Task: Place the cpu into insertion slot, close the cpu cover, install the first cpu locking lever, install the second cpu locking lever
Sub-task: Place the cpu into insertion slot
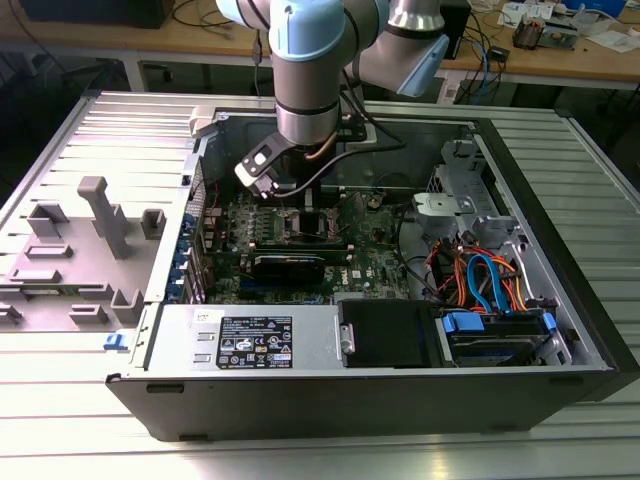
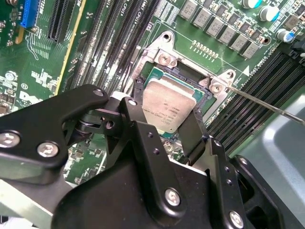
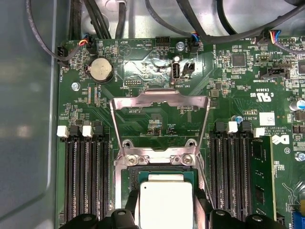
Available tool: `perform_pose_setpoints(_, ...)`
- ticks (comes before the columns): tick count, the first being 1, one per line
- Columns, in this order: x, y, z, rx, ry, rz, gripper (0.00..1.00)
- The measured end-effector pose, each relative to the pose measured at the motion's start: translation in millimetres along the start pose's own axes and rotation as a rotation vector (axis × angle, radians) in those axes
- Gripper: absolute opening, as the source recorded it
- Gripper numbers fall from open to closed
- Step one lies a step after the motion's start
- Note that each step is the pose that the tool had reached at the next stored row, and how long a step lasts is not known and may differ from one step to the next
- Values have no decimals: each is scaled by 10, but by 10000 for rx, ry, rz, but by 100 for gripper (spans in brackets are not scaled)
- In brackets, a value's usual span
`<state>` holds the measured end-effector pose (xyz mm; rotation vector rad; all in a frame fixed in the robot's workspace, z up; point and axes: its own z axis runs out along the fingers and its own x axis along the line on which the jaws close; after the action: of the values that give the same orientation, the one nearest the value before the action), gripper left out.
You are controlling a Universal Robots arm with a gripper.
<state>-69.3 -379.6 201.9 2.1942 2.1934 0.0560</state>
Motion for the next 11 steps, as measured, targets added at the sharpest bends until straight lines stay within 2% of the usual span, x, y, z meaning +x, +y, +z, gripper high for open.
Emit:
perform_pose_setpoints(4,10,1,3,-2,18,-139,54)
perform_pose_setpoints(7,20,2,12,0,62,-138,54)
perform_pose_setpoints(11,19,1,23,1,264,-137,54)
